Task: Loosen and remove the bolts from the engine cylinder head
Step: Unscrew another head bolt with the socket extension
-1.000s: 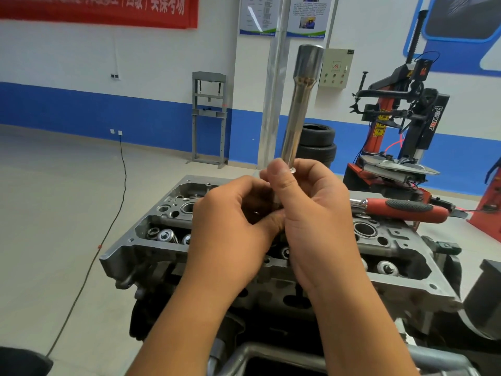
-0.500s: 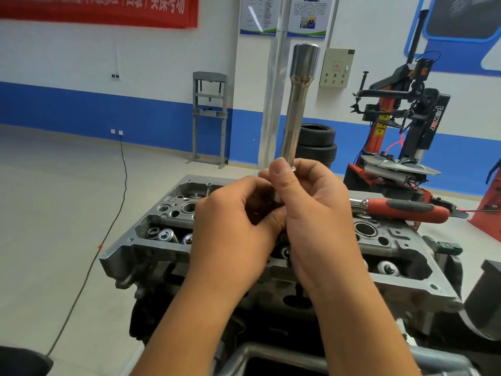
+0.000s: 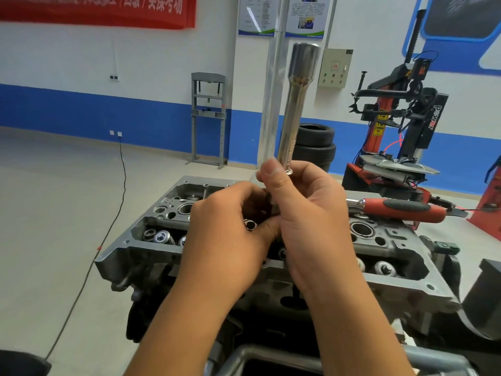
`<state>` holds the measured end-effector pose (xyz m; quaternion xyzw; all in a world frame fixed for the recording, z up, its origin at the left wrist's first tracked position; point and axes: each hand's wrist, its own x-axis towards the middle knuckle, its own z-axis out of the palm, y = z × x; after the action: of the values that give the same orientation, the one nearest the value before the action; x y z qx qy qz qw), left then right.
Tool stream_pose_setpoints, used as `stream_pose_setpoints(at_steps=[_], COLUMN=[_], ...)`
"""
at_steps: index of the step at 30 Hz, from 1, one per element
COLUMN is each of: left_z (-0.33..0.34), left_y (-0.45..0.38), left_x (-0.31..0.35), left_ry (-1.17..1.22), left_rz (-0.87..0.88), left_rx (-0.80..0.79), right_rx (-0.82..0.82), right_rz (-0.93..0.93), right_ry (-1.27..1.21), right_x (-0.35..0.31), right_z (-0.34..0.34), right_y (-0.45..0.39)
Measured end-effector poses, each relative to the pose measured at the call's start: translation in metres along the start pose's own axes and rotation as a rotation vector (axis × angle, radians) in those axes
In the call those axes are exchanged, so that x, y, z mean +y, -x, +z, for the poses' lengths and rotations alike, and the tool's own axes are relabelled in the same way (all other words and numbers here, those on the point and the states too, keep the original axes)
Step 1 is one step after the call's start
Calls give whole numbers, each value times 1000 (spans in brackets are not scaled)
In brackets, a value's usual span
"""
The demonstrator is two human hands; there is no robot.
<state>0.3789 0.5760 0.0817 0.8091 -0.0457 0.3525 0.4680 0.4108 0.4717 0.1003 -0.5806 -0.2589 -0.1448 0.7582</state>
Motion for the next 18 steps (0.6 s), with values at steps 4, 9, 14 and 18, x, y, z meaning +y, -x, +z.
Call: stream_pose_setpoints(at_steps=[4, 9, 14, 18], left_z=[-4, -6, 0, 1], left_y=[-1, -2, 1, 4], left_x=[0, -5, -5, -5], left_ry=[2, -3, -46, -79], left_rz=[29, 42, 22, 31], left_rx=[-122, -138, 13, 0], right_rx=[-10, 49, 86, 72], right_rz=[-17, -13, -1, -57], right_ry=[66, 28, -27, 21], right_x=[2, 2, 0, -2], right_z=[1, 2, 2, 2], right_y=[0, -2, -2, 1])
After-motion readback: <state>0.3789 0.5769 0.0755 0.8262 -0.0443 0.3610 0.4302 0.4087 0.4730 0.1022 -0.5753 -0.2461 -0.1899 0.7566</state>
